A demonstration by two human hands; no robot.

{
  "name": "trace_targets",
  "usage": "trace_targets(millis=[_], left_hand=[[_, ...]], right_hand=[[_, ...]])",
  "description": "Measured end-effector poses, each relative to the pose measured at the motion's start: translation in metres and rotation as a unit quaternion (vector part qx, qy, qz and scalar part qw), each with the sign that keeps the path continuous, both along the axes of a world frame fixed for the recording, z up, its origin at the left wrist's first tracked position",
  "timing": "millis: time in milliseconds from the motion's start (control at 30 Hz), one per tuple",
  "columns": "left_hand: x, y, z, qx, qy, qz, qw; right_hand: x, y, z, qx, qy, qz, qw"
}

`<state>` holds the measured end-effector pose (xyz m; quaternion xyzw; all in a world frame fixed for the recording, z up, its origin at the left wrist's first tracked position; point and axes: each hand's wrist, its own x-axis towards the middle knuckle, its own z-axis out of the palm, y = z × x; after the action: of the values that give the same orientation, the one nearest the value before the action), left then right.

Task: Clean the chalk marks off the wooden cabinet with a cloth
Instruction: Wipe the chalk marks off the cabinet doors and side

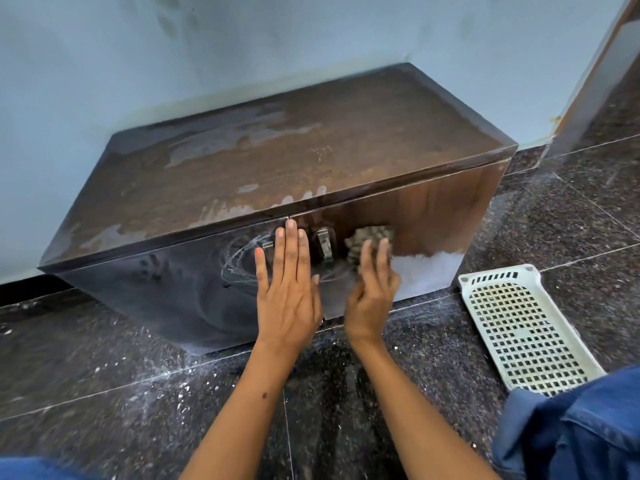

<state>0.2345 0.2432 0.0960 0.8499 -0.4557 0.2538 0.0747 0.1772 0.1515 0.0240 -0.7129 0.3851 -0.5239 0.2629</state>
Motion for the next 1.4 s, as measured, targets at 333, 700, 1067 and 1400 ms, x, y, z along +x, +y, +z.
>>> trace_targets(millis=[333,700,1067,1400], left_hand=[[-0.004,-0.004,-0.003,0.007,-0.021,-0.02,1.0],[0.001,-0.002,-0.005,0.032,-0.036,0.004,0.999],[0.011,0.007,-0.003,0.031,-0.032,0.006,0.999],[0.01,0.007,-0.002,0.028,-0.011,-0.002,1.0]], right_hand=[[0.018,0.001,0.031,0.022,-0.068,-0.043,0.997],[0.026,0.015,0.023,0.236,-0.136,-0.038,0.961],[0.014,0.036,-0.011,0.312,-0.056,0.013,0.948],[0.022,0.06,0.005,0.277,-0.087,0.085,0.953]])
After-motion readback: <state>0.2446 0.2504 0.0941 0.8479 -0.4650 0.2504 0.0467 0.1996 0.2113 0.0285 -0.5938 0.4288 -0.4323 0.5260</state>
